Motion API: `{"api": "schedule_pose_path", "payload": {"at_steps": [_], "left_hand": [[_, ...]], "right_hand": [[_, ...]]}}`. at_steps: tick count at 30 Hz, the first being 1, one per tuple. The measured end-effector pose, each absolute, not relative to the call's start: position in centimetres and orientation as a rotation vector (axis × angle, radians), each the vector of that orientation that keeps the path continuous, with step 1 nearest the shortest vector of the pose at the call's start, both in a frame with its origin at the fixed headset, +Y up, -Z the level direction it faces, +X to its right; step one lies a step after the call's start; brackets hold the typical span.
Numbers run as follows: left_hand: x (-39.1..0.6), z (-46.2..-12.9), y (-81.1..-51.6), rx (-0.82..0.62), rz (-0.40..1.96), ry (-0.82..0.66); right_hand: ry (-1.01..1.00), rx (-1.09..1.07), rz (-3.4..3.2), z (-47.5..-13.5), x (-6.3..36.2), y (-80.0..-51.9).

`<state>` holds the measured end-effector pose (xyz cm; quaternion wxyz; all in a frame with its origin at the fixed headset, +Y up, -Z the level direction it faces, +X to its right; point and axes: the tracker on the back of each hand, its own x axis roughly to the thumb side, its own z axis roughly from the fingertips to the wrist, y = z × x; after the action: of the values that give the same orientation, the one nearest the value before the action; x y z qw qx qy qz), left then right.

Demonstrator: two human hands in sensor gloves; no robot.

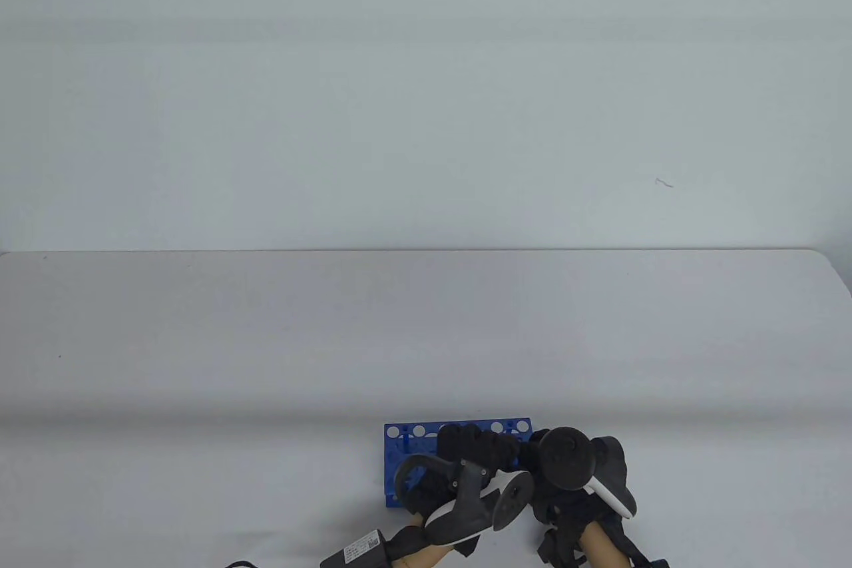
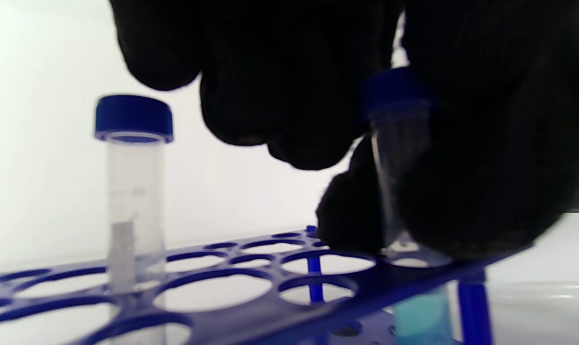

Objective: Press a plastic transfer pipette bulb to move liquid between test tubes

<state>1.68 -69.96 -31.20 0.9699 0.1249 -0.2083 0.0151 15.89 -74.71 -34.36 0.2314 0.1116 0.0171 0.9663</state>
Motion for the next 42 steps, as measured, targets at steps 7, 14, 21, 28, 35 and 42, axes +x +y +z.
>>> {"api": "schedule_pose_path", "payload": {"at_steps": [7,14,21,28,35,42], "left_hand": [[2.2,-30.9,-69.7,0.196,-0.037,-0.469],[2.0,-30.7,-70.2,0.316,-0.009,-0.419],[1.9,-30.9,-70.0,0.267,-0.002,-0.426],[2.2,-30.7,-69.5,0.232,-0.037,-0.461],[2.0,-30.6,-70.1,0.323,0.0,-0.419],[-0.1,-31.1,-67.3,0.297,0.238,-0.345]], "right_hand": [[0.047,0.308,2.66,-34.3,15.9,-74.7],[0.047,0.308,2.66,-34.3,15.8,-74.7],[0.05,0.309,2.658,-34.3,15.8,-74.7],[0.05,0.309,2.66,-34.3,15.8,-74.7],[0.05,0.307,2.658,-34.4,15.8,-74.8],[0.051,0.307,2.657,-34.4,15.8,-74.8]]}}
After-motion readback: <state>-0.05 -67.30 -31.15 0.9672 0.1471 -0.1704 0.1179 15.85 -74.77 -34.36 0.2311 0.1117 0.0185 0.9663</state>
